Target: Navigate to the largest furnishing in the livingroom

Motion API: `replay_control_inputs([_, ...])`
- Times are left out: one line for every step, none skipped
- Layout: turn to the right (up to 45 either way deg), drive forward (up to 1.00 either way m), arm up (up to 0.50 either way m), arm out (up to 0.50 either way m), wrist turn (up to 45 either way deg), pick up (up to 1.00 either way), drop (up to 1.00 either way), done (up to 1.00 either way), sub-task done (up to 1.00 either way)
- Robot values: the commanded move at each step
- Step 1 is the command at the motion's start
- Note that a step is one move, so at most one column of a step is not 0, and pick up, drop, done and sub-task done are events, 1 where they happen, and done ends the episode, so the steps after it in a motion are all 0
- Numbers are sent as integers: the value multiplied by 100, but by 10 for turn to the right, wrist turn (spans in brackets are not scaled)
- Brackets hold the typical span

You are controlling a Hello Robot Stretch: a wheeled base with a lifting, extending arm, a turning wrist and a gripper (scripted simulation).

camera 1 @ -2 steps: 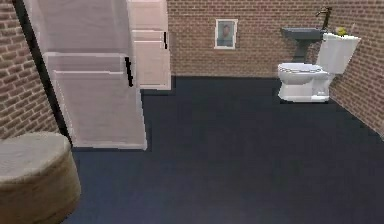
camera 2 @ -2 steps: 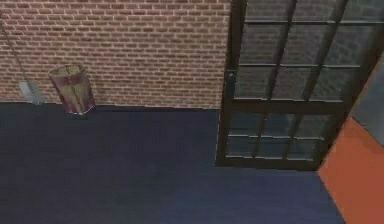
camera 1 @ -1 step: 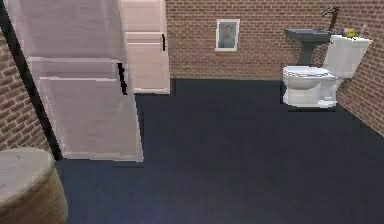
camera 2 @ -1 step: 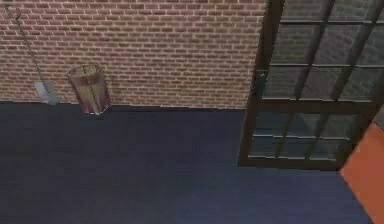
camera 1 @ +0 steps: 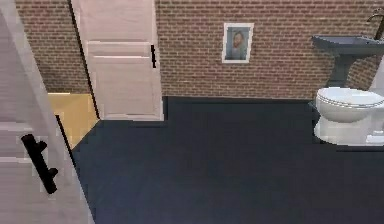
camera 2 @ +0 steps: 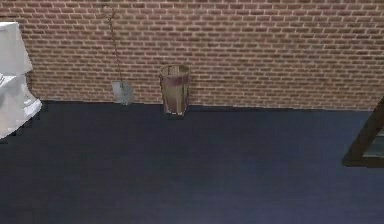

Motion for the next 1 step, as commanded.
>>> replay_control_inputs([30,0,0,0,0,0,0,0,0])
